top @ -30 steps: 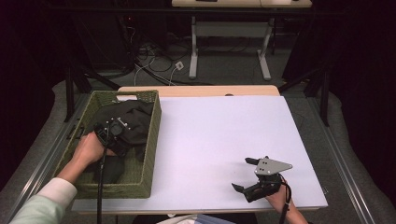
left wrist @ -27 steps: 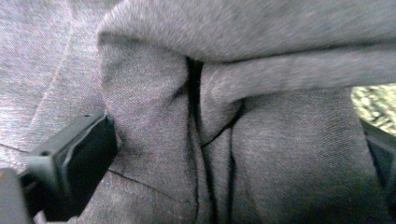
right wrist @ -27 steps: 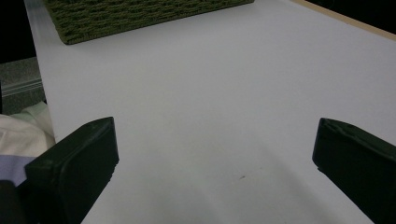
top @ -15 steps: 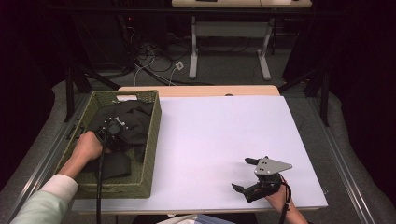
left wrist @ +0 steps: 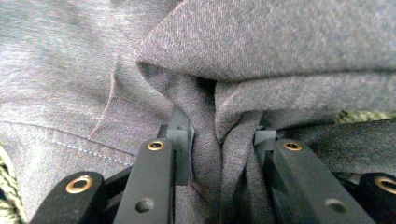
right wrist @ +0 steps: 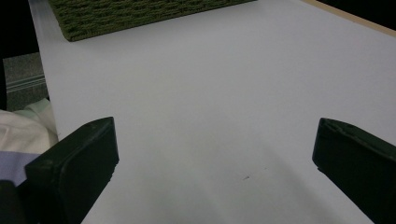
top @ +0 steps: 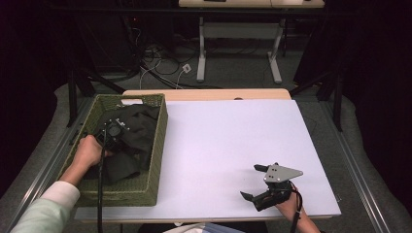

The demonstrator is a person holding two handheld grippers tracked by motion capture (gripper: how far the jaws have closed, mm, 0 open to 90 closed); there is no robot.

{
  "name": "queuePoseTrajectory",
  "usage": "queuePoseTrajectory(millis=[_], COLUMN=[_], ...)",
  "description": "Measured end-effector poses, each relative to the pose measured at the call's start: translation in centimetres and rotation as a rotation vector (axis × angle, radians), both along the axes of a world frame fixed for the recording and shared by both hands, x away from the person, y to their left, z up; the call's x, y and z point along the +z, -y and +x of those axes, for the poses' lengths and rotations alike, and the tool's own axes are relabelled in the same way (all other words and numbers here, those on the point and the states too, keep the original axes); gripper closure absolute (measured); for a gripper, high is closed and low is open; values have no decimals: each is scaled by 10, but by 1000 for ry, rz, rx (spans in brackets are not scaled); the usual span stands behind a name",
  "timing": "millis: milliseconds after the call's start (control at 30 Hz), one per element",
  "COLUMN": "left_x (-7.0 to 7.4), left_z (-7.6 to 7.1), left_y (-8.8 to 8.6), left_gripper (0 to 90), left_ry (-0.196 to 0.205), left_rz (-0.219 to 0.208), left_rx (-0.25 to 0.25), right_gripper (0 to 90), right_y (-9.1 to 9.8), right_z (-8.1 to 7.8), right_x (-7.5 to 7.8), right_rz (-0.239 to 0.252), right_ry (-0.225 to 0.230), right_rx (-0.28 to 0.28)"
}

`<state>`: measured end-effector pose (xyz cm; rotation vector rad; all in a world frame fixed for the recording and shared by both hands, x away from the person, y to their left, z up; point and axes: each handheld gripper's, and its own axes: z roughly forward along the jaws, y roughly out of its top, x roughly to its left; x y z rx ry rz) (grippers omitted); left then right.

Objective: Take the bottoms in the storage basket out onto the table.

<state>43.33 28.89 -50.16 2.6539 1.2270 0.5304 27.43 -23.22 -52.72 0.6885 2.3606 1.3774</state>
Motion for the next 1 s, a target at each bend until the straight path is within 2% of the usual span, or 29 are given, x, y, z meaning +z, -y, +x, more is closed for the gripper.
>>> queuePoseTrajectory(millis=[100, 200, 400, 633, 767, 900, 1000], left_x=[5, 10, 17, 28, 32, 35, 37], left_z=[-4, -7, -11, -17, -21, -24, -26], left_y=[-5, -9, -11, -13, -16, -17, -19], left_gripper=[711, 716, 716, 718, 716, 717, 719], left_ry=[37, 64, 90, 144, 198, 218, 233], left_rz=[-48, -76, -123, -153, -177, -194, -225], left_rx=[1, 1, 20, 26, 38, 46, 63], right_gripper=[0, 0, 0, 0, 0, 0, 0], right_y=[0, 0, 0, 0, 1, 1, 1], right_z=[0, 0, 0, 0, 0, 0, 0], right_x=[0, 0, 0, 0, 0, 0, 0], right_rz=[1, 1, 1, 3, 2, 1, 1], right_ry=[0, 0, 0, 0, 1, 3, 3], right_rx=[-2, -3, -4, -9, -11, -12, -13])
